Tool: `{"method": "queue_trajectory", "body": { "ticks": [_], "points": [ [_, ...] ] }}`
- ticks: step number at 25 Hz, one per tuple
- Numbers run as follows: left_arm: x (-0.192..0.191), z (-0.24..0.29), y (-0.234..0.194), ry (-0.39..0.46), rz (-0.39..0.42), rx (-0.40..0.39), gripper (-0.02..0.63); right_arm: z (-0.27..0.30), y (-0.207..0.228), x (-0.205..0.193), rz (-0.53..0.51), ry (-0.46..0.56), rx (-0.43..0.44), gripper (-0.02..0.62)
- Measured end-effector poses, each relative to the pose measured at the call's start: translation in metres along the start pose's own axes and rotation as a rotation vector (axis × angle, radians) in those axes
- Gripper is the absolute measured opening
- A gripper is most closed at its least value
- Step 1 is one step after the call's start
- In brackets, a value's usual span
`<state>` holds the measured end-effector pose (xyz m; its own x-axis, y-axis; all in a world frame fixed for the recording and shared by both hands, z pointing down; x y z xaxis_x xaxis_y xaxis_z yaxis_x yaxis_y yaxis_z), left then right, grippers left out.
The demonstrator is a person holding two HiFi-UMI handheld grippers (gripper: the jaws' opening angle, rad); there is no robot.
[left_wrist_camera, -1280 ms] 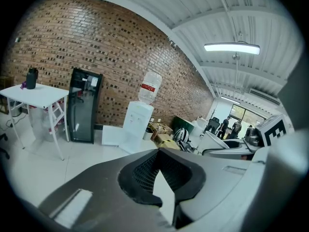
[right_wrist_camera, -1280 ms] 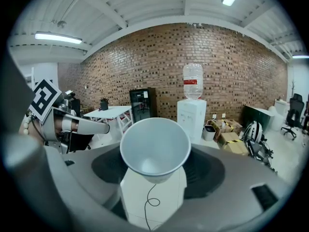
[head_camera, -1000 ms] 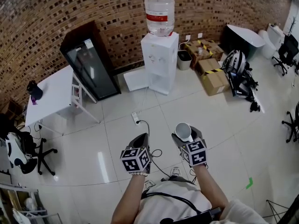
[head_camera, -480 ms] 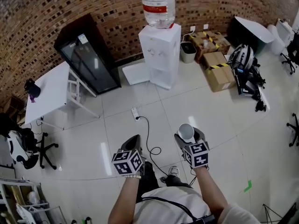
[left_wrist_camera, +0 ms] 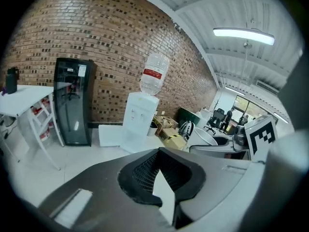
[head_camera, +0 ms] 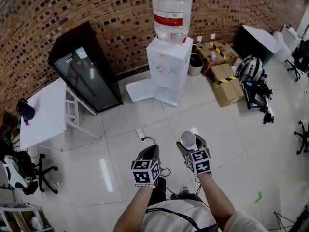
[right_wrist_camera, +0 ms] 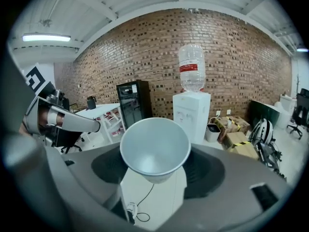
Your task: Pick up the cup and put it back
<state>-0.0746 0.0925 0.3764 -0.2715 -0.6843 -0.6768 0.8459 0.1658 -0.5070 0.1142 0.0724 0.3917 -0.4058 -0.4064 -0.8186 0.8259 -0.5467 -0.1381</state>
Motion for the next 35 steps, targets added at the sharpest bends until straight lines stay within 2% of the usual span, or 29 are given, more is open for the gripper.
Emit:
{"method": "queue_trajectory", "body": {
  "ticks": [6, 12, 17, 22, 28, 35],
  "points": [
    [0.04, 0.059, -0.037, -0.06, 0.065, -0.06, 0.0, 0.082, 0.021, 0.018, -0.003, -0.01, -0.074, 0.329],
    [0.047, 0.126, -0.068, -0.105, 0.069, -0.081, 0.0, 0.164, 0.048, 0.004, 0.02, -0.027, -0.099, 0.33],
    [0.044, 0.195, -0.112, -0.107, 0.057, -0.071, 0.0, 0.257, 0.073, -0.03, -0.009, -0.049, -0.091, 0.33],
    [0.027, 0.283, -0.167, -0.084, 0.029, -0.066, 0.0, 0.361, 0.101, -0.084, -0.008, -0.037, -0.088, 0.33],
    [0.007, 0.404, -0.23, -0.079, 0.056, -0.081, 0.0, 0.485, 0.14, -0.143, -0.033, -0.028, -0.107, 0.33],
    [-0.013, 0.519, -0.298, -0.04, 0.064, -0.103, 0.0, 0.61, 0.179, -0.211, -0.059, -0.032, -0.141, 0.33]
  ]
}}
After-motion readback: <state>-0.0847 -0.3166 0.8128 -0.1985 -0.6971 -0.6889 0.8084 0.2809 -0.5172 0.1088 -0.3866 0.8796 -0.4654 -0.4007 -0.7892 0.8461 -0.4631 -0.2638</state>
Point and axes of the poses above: the fingertips, and each gripper's own axes: z forward along the fingers, y to its right, x out of its top, the point moved 6 cm from there along -z, backward along the fingers, and after that the axes turned 13 degrees about -z, right-handed, at the moved point
